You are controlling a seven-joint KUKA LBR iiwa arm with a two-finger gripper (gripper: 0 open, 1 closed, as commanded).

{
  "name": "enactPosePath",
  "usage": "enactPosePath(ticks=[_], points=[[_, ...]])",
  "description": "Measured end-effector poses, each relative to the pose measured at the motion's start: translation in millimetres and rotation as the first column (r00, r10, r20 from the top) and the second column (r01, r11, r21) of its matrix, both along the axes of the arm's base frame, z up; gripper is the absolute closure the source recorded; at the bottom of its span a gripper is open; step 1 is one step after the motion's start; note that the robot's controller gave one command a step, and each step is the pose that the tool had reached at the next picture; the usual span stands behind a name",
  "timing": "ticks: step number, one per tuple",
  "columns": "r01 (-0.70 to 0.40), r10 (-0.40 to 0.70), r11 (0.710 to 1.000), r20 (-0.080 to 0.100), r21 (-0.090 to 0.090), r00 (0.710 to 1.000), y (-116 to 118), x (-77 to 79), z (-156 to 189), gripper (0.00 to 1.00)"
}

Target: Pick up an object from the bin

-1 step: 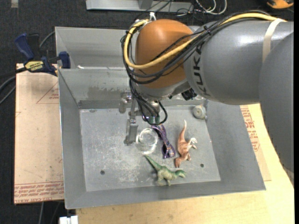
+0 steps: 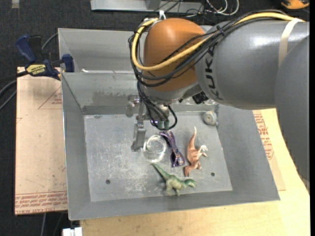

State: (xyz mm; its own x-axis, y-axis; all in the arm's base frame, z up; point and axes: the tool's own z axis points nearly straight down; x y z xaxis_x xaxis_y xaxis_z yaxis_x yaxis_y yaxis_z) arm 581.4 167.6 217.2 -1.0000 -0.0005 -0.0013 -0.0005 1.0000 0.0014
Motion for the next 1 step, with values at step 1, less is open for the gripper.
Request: enactPosePath(ticks=[1], points=[[-0.104,0.104,0.995,-0.002,0.001,0.995,-43.7,-27.0,-62.0,0.0]])
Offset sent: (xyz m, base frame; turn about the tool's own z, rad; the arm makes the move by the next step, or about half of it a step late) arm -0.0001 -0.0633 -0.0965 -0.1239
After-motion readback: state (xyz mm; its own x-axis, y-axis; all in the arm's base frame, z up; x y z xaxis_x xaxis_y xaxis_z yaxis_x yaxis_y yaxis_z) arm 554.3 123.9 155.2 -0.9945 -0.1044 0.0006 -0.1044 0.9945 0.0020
